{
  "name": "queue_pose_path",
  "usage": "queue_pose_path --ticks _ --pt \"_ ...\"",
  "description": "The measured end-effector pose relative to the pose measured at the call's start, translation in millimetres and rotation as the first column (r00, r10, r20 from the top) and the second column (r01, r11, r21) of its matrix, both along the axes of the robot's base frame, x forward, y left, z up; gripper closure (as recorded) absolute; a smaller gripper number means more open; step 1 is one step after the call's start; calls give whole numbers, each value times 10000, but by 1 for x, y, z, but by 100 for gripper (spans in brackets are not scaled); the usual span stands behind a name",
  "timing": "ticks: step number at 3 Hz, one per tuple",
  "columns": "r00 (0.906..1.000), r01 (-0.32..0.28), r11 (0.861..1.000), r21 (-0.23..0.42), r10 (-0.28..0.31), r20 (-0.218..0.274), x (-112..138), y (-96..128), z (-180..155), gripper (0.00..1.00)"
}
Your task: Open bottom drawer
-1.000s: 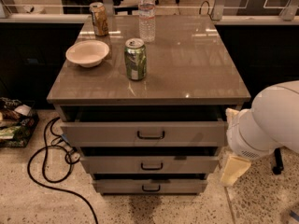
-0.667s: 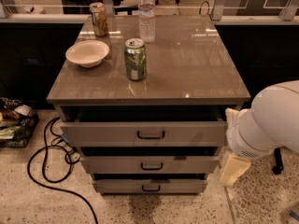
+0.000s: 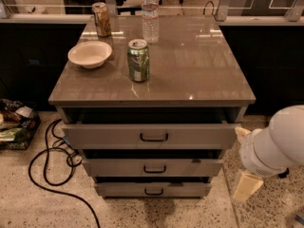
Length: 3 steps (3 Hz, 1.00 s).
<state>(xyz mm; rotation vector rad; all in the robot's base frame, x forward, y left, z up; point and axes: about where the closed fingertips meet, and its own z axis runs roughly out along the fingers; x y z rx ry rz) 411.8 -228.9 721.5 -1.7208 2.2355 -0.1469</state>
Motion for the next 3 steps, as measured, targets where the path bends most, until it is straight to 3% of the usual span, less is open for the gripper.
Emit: queue_pose_path --ticks 2,3 --pt "9929 -936 9950 358 959 -704 -63 -36 -83 0" --pt "9777 -2029 9769 671 2059 -411 -80 -25 -122 0"
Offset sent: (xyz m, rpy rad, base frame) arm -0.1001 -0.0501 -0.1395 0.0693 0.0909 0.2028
